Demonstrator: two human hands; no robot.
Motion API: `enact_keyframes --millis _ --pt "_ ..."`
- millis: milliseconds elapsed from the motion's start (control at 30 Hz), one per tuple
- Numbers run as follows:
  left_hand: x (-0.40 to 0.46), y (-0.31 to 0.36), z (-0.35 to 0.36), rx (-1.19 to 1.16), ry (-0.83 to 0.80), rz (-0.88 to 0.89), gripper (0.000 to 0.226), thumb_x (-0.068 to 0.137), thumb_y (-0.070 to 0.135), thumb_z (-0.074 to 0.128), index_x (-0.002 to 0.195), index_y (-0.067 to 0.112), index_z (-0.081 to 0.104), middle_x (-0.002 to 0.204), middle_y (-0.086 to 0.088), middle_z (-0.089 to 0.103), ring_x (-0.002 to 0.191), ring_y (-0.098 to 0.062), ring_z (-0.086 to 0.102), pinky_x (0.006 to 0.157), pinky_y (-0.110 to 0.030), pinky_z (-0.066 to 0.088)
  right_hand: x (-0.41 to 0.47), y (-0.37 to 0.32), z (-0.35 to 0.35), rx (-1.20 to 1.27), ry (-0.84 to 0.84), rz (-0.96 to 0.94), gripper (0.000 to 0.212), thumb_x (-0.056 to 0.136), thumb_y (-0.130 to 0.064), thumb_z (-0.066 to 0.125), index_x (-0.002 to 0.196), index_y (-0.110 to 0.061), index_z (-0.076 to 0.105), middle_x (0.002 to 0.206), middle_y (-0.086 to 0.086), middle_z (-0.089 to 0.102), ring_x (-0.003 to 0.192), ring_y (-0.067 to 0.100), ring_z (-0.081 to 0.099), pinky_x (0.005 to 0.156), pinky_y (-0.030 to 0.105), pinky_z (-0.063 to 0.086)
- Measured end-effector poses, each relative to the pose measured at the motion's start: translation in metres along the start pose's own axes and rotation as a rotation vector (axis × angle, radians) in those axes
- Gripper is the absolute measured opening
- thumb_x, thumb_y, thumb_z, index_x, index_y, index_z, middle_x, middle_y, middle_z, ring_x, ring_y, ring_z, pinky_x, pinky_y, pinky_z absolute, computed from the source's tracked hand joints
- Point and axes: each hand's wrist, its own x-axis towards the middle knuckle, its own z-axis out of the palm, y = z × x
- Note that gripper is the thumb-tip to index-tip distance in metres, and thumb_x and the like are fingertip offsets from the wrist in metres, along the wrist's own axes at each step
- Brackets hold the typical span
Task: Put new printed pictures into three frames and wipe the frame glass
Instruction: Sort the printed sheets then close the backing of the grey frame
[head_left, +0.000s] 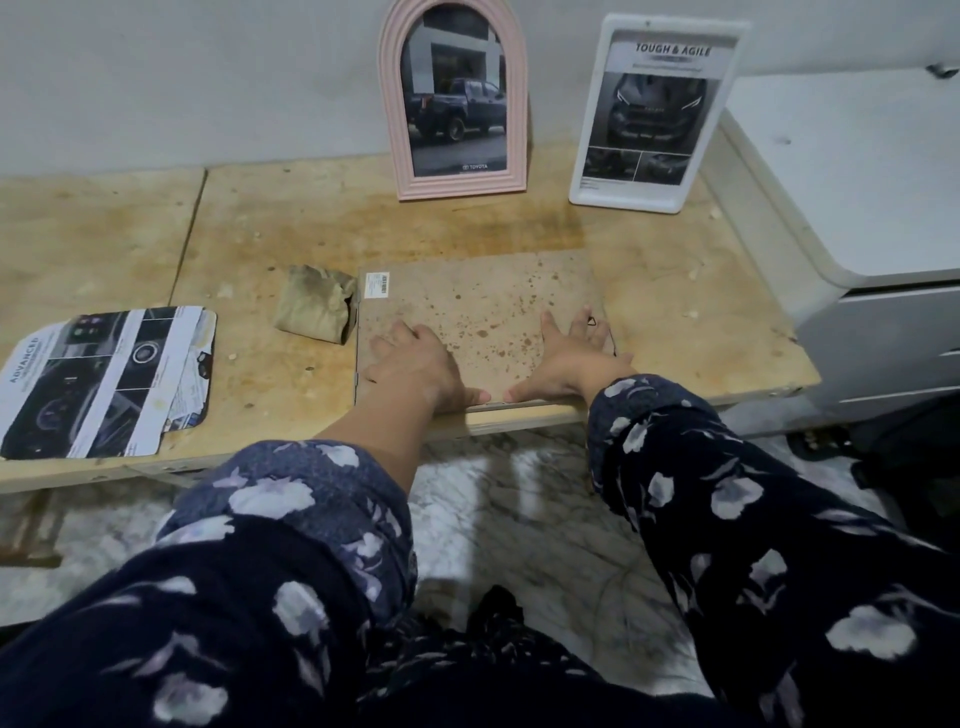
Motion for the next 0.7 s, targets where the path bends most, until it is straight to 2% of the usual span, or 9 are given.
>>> enact_keyframes --millis 133,267,433,567,700 --pt "0.004 0.002 0.001 0.01 -0.037 0.072 0.11 0.067 0.065 0.073 0.148 0.014 0.019 0.157 -0.01 0.008 0.141 -0.047 0.011 0.108 -0.062 0.028 0.0 -0.005 -0.001 -0.003 -0.011 -0.015 0.131 0.063 -0.058 0.077 0.142 -0.043 -0.026 0.145 0.008 -0.047 0.138 0.045 -0.027 0.102 0.076 -0.004" --pt "0.004 0.006 0.001 0.086 -0.027 0.168 0.102 0.073 0.06 0.071 0.148 0.016 0.017 0.16 0.003 -0.002 0.142 -0.045 0.009 0.104 -0.065 0.03 0.0 -0.006 0.0 -0.01 0.006 -0.013 0.128 0.064 -0.057 0.077 0.145 -0.043 -0.022 0.149 0.009 -0.042 0.138 0.046 -0.027 0.102 0.076 -0.009" --pt "0.013 0.013 -0.001 0.186 -0.089 0.304 0.101 0.076 0.054 0.072 0.151 0.022 0.013 0.16 0.007 -0.004 0.141 -0.045 0.012 0.102 -0.063 0.036 0.004 0.005 0.011 0.052 0.042 -0.035 0.123 0.063 -0.061 0.076 0.145 -0.047 -0.014 0.152 0.004 -0.037 0.139 0.039 -0.031 0.101 0.076 -0.008" --pt "0.019 0.015 -0.005 0.175 -0.116 0.285 0.104 0.071 0.052 0.076 0.15 0.021 0.017 0.161 0.007 -0.001 0.14 -0.045 0.015 0.103 -0.06 0.037 0.005 0.012 0.016 0.12 0.067 -0.064 0.12 0.063 -0.063 0.075 0.145 -0.051 -0.012 0.152 -0.002 -0.037 0.138 0.033 -0.035 0.1 0.078 -0.008" --pt "0.022 0.021 -0.007 0.238 -0.109 0.295 0.106 0.067 0.057 0.077 0.147 0.017 0.021 0.155 0.001 0.013 0.133 -0.043 0.031 0.106 -0.054 0.037 0.005 0.006 0.013 0.11 0.068 -0.061 0.126 0.059 -0.062 0.077 0.147 -0.044 -0.011 0.152 0.003 -0.037 0.138 0.039 -0.034 0.101 0.076 -0.007"
